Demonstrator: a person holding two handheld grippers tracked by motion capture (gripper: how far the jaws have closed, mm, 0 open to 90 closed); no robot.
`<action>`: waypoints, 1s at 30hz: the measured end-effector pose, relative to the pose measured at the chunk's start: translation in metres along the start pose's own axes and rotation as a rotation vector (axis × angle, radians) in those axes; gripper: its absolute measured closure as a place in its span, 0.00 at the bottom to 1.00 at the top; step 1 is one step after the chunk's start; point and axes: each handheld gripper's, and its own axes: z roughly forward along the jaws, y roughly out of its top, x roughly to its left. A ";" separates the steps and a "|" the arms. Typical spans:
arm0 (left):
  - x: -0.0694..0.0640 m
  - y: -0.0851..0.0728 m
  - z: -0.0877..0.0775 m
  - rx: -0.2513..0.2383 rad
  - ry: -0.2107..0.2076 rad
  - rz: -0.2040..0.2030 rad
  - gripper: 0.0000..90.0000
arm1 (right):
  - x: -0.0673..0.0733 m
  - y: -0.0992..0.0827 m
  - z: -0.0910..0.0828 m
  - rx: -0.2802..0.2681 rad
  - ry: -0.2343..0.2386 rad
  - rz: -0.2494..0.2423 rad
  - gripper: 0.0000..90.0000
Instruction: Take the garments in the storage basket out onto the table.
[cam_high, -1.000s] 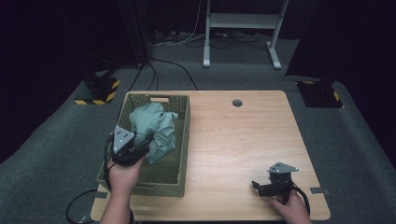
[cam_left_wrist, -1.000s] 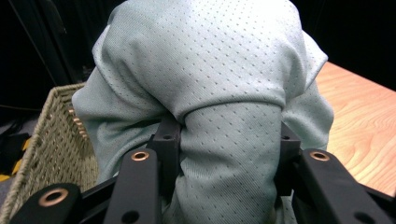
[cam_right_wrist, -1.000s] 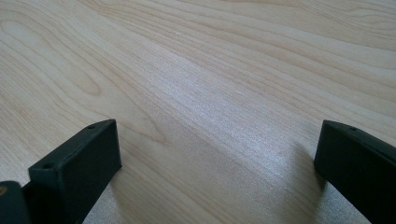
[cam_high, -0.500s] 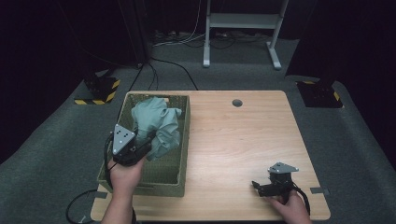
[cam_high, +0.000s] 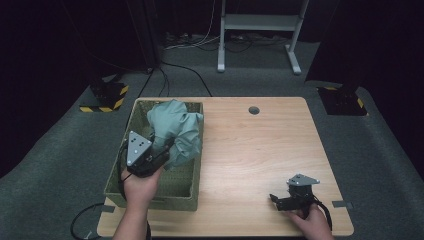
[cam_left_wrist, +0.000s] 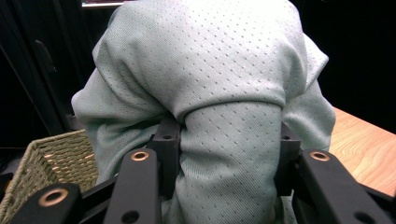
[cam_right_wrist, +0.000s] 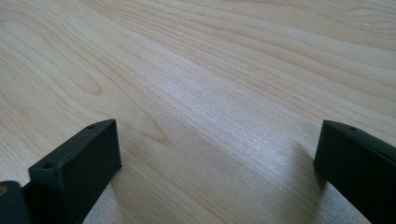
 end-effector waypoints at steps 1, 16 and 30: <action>-0.001 0.000 0.001 0.000 -0.002 -0.002 0.64 | 0.000 0.000 0.000 0.000 0.000 0.000 0.00; -0.014 0.003 0.007 -0.011 -0.029 -0.003 0.64 | 0.000 0.000 0.000 0.000 0.000 0.000 0.00; -0.027 0.009 0.016 -0.018 -0.063 -0.003 0.64 | 0.000 0.000 0.000 -0.001 0.004 0.001 0.00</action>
